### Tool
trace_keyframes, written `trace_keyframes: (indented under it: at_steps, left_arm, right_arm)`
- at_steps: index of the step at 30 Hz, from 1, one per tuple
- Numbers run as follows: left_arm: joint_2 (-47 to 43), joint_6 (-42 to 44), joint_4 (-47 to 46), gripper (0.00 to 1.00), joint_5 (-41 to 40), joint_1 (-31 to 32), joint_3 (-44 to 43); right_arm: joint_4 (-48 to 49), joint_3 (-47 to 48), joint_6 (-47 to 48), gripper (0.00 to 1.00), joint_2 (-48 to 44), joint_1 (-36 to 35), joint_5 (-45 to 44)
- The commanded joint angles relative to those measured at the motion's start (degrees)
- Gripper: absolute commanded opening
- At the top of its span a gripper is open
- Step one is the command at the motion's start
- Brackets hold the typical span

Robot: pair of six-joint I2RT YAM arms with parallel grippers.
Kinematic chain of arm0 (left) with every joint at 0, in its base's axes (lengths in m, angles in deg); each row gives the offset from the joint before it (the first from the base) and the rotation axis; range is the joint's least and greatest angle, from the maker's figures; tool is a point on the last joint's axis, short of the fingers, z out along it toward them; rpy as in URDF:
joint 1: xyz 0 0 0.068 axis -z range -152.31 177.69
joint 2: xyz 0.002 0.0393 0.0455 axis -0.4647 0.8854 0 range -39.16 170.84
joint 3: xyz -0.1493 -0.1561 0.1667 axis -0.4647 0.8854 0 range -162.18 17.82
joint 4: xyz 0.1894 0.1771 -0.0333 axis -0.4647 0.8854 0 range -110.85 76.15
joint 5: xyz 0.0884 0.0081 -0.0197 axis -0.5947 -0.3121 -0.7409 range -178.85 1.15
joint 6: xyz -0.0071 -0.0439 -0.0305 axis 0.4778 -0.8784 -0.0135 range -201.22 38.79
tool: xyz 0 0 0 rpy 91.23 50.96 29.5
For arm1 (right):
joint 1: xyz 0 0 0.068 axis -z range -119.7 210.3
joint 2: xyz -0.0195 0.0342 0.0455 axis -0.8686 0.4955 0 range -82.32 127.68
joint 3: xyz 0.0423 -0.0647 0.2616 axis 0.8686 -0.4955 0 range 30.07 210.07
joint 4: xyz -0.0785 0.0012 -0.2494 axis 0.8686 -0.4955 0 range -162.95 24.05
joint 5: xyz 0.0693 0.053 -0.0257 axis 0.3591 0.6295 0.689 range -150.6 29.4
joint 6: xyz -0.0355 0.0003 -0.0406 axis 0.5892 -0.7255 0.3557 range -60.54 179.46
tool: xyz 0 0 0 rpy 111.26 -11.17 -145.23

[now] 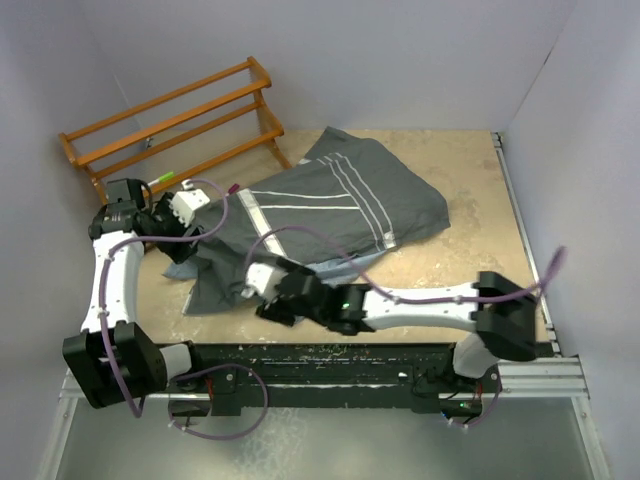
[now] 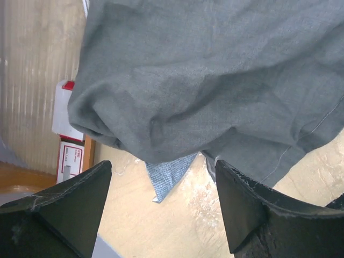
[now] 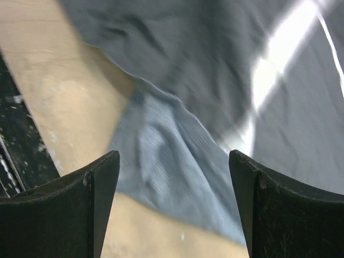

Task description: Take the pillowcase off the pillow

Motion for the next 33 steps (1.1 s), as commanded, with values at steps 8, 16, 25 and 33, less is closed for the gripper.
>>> trace_keyframes:
  at_steps: [8,16,25,33]
  left_arm:
    - [-3.0,-7.2,1.8,0.82,7.0,-3.2,-6.3]
    - [-1.8,-8.9,4.3,0.82,11.7,-13.1,-12.8]
    - [-9.8,0.3,9.5,0.82,22.5,-15.9,-12.1]
    - [-16.6,3.6,13.5,0.97,35.8,-15.7,-16.6]
  right_arm:
    - [-0.1,23.8,30.0,0.85,28.7,-6.7,-1.2]
    - [16.1,25.8,30.0,0.57,34.4,-2.8,-14.7]
    - [12.1,31.6,6.8,0.00,14.3,5.2,-5.9]
    - [4.9,42.9,0.4,0.00,3.7,5.7,4.3]
